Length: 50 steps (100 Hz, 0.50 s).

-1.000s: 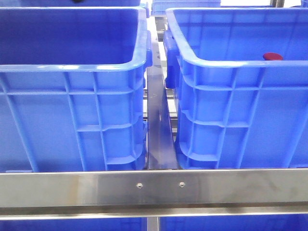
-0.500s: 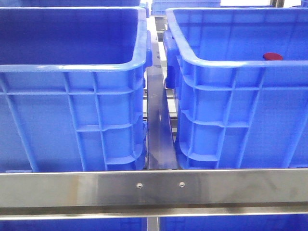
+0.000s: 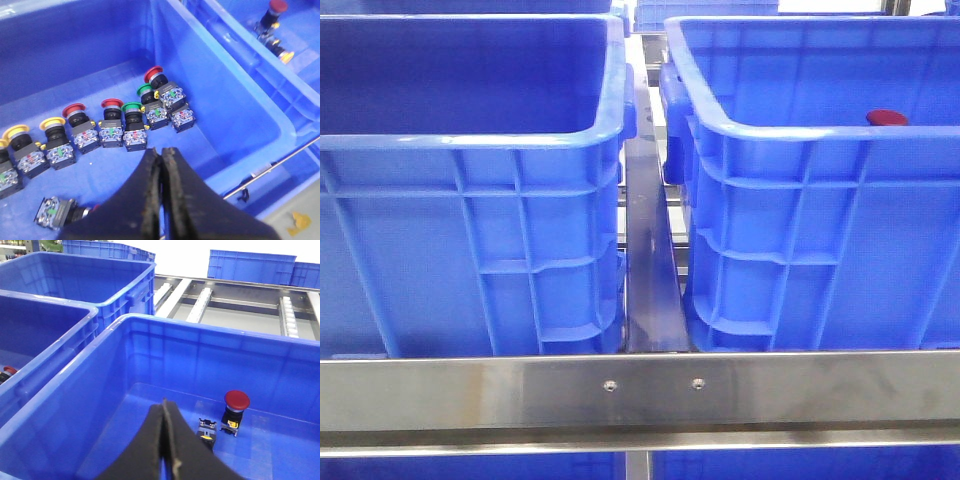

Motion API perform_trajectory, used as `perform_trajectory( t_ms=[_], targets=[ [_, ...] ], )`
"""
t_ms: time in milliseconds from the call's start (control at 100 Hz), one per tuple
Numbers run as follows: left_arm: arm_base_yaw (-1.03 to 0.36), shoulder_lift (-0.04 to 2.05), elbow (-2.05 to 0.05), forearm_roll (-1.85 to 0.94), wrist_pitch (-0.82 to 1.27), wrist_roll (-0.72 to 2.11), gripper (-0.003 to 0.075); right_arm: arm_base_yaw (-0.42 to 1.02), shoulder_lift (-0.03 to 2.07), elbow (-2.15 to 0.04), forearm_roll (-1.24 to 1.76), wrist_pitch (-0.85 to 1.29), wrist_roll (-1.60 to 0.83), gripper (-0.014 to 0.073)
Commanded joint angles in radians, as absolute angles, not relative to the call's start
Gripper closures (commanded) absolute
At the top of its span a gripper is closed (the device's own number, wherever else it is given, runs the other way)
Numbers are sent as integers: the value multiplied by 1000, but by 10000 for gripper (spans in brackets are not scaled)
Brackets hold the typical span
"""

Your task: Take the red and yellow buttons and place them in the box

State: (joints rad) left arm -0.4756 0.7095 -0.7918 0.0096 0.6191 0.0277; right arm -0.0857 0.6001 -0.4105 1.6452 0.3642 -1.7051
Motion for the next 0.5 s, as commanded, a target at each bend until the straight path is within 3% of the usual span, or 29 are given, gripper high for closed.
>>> perform_trajectory(
  t_ms=[0, 210, 490],
  targets=[
    [-481, 654, -770, 23, 535, 18, 740, -89, 597, -438, 1665, 383, -1712, 661],
    [-481, 553, -690, 76, 658, -18, 740, -89, 597, -438, 1665, 384, -1712, 661],
    [-481, 437, -587, 147, 566, -84, 740, -89, 597, -438, 1665, 384, -1712, 661]
  ],
)
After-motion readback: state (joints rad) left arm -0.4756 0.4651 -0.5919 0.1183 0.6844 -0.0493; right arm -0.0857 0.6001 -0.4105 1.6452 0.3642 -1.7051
